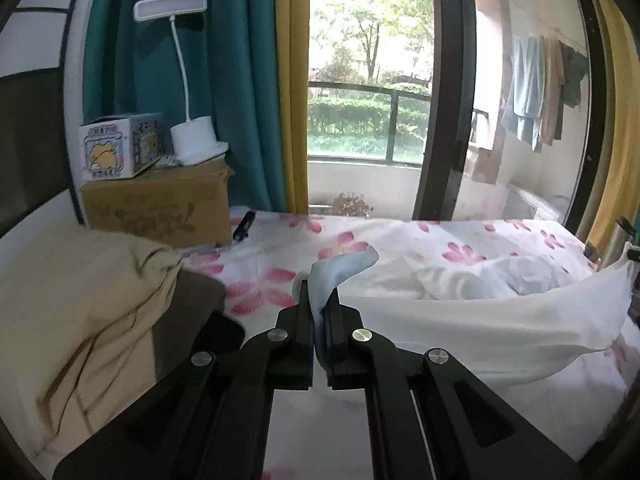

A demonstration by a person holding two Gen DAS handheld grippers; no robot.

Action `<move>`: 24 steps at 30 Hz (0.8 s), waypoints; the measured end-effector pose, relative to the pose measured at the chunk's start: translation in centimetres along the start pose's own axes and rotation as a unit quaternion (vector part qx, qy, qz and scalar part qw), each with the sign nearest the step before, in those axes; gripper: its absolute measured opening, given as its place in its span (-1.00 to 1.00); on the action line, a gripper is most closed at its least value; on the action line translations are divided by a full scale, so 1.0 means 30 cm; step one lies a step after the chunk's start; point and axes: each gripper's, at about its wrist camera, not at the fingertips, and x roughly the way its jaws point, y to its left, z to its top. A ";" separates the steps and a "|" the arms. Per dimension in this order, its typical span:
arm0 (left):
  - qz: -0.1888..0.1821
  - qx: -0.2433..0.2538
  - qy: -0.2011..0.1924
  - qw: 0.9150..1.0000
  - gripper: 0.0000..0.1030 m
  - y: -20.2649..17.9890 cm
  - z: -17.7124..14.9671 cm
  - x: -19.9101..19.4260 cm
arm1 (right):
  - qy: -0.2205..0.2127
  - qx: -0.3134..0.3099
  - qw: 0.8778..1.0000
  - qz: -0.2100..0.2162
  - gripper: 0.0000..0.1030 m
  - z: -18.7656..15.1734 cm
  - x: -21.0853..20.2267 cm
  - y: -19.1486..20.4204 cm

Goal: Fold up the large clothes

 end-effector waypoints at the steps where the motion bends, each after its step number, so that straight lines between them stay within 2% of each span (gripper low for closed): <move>1: 0.001 0.000 -0.002 1.000 -0.92 -0.002 0.011 0.024 | 0.000 0.002 1.000 0.000 -0.92 0.017 0.024 -0.006; 7: -0.001 -0.006 0.000 1.000 -0.92 -0.004 0.054 0.161 | 0.005 0.012 1.000 0.004 -0.92 0.085 0.152 -0.024; 17: -0.003 -0.040 0.028 0.999 -0.92 0.008 0.110 0.464 | 0.032 0.020 0.999 0.015 -0.92 0.197 0.431 -0.028; 21: 0.003 -0.066 0.059 0.996 -0.91 0.019 0.104 0.608 | 0.051 0.029 0.998 0.024 -0.92 0.221 0.556 -0.025; 24: 0.011 -0.077 0.091 0.993 -0.91 0.020 0.086 0.704 | 0.066 0.008 0.998 0.000 -0.91 0.230 0.656 0.010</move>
